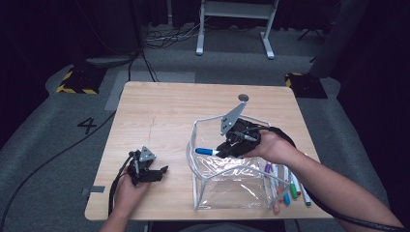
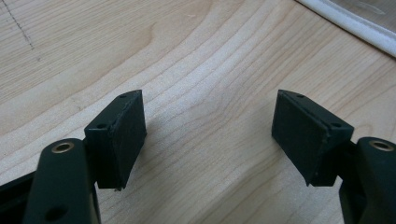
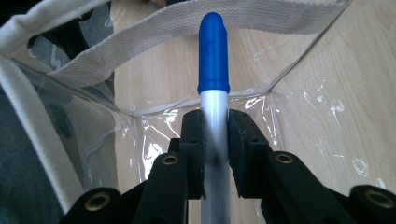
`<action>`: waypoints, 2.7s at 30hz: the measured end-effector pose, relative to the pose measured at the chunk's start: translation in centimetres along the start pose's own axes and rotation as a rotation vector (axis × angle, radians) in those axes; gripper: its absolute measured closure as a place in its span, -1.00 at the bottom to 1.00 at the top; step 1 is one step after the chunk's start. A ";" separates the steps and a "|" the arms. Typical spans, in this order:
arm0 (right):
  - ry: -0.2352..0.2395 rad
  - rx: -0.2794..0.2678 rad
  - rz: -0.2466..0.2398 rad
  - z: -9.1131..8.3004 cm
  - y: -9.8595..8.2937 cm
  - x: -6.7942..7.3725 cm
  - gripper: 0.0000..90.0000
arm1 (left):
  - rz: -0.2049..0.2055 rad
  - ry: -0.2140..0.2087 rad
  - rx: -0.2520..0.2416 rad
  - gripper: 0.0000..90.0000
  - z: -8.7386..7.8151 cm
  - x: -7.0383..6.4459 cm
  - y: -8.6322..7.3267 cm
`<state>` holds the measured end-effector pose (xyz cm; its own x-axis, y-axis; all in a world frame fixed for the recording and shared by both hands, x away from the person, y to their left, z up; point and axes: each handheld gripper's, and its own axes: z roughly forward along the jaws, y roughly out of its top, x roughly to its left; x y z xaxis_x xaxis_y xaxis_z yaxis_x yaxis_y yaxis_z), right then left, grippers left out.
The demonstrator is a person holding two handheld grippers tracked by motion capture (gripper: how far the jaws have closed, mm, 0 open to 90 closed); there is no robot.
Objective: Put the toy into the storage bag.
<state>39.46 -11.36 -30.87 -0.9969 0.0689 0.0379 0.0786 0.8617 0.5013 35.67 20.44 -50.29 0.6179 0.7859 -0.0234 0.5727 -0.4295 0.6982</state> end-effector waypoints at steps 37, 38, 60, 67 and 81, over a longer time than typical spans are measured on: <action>0.171 0.330 0.071 7.0 -2.5 0.2 0.70 | 0.000 0.000 0.000 -0.41 0.0 0.0 0.0; 0.174 0.336 0.069 7.1 -2.5 0.2 0.70 | 0.000 0.000 0.000 -0.41 0.0 0.0 0.0; 0.223 0.479 0.105 10.0 -3.7 1.3 0.69 | 0.001 0.000 0.001 -0.41 0.0 0.0 0.0; 0.208 0.465 0.139 9.6 -4.0 0.8 0.27 | 0.000 0.000 0.001 -0.41 0.0 0.0 0.0; -0.030 0.109 0.186 1.5 -2.9 0.3 0.22 | 0.000 0.000 0.000 -0.41 0.0 0.0 0.0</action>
<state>38.98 -13.11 -33.60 -0.9649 0.2452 0.0941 0.2623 0.8822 0.3911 35.67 20.44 -50.29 0.6178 0.7860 -0.0234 0.5729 -0.4295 0.6980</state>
